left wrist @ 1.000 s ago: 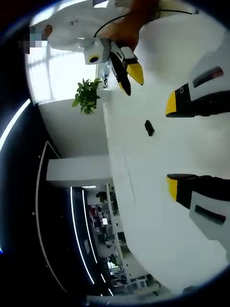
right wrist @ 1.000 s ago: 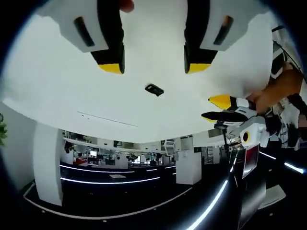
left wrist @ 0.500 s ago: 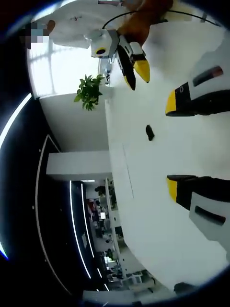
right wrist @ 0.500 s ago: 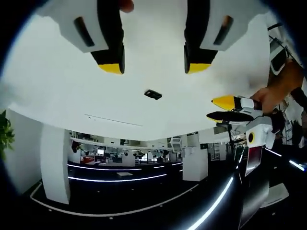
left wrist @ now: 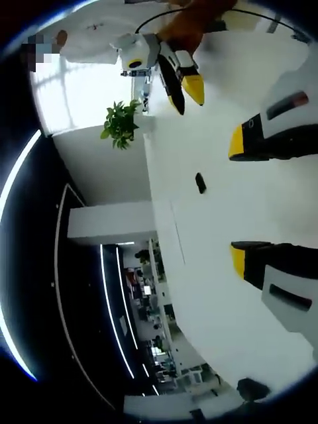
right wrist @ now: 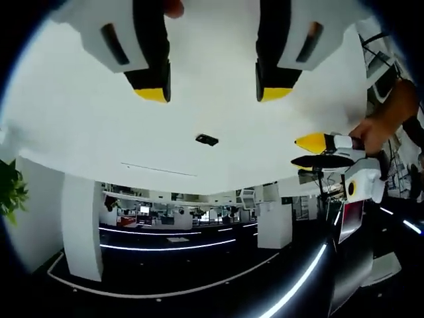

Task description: Snap the two parts of the plastic buckle together until the buckle closes and remains connected.

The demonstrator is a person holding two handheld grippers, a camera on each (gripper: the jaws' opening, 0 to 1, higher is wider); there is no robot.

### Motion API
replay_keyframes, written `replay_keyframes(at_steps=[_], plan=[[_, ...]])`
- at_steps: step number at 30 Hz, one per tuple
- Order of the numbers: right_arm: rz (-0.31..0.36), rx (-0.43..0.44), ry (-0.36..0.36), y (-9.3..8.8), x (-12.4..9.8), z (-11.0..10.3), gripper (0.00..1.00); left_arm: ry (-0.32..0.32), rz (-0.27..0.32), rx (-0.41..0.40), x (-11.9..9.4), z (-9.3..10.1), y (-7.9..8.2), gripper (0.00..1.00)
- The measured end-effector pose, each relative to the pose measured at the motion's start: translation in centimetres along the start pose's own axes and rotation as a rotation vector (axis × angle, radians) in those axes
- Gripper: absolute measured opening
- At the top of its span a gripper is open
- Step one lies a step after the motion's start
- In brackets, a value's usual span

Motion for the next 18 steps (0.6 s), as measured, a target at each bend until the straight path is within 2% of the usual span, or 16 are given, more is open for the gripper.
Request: replay_keyframes(at_steps=[4,12,18], plan=[[-0.001,-0.017,-0.021,-0.2,-0.4,-0.2,0.52,-0.003,-0.002,-0.016,-0.3,0.1,-0.1,0.49],[0.006,-0.012,-0.038,-0.5,-1.3,-0.2,0.52,0.03,0.017,-0.035,-1.6,-0.1,-0.3,0.48],[0.012,-0.009,-0.048,-0.7,-1.9,-0.5,0.52,0.045,0.012,-0.045,-1.9,-0.3,-1.2,0.48]])
Point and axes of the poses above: the point that each gripper's makers call its tool centre point, and the gripper's own axes: x roughly forward along the fingers, z roughly to its right, y roughly out of its top, the point moved 5 cm from there along -x, roughly backward along the fingers, and after that the axes turned 1 degree about -x, right-handed, at the moved point
